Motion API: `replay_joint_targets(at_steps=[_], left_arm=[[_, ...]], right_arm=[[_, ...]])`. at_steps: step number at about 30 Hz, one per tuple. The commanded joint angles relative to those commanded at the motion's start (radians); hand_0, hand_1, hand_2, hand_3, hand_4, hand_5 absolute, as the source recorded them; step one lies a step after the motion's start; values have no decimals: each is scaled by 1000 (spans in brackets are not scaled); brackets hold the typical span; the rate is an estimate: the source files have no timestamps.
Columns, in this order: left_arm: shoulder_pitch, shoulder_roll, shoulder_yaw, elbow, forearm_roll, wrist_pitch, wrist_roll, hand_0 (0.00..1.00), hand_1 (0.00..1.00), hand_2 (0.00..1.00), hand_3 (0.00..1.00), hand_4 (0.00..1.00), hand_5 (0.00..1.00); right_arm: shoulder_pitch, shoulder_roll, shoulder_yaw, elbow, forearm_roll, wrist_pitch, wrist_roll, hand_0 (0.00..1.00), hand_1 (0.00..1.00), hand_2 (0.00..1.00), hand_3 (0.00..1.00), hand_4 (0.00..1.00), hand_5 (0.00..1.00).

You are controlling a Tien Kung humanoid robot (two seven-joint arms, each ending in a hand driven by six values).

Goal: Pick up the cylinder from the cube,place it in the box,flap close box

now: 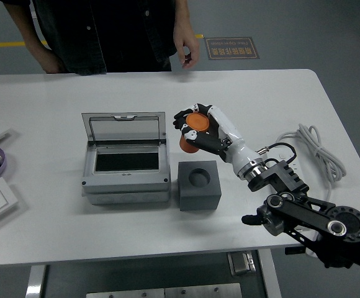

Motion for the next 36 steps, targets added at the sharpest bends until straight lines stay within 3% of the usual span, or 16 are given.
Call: replay_joint_targets(at_steps=[4,5,10,11,20,24,28,29,34,36], left_arm=[[-1,1,7,0,-5,1,0,589,575,570,622,692,184],[-1,1,8,0,-6,1,0,588,574,570,622,694,188],[-4,4,15,0,-9,1,0,588,574,570,622,694,188],[-5,5,16,0,-9,1,1,588,574,569,621,699,213],[-8,8,30,0,-17,2,3,588,574,568,621,699,223],[-11,8,33,0,-18,2,3,588,574,568,622,699,226],[-14,8,37,0,-19,1,3,588,574,568,622,699,226],[-15,8,36,1,-19,1,3,587,574,568,622,698,230],[-17,7,35,1,-22,2,1,587,574,568,622,698,230],[-17,7,36,1,-23,2,1,588,574,567,621,696,232]], right_arm=[[74,49,-62,-4,73,-39,41,572,485,487,354,70,2],[91,59,-75,-5,81,-44,43,373,334,449,333,64,2],[186,114,-142,-7,26,-57,-10,373,334,449,333,64,2],[201,123,-152,-10,10,-57,-18,100,193,367,258,2,2],[288,186,-216,-60,-99,-21,-71,55,171,357,249,2,2],[300,206,-234,-84,-206,-3,-148,74,175,358,259,2,2],[293,230,-251,-117,-356,42,-251,74,175,358,259,2,2],[285,235,-250,-121,-392,54,-274,132,205,364,264,2,2],[255,249,-235,-139,-587,118,-395,132,205,364,264,2,2],[254,250,-239,-147,-656,145,-438,187,243,384,289,2,2]])
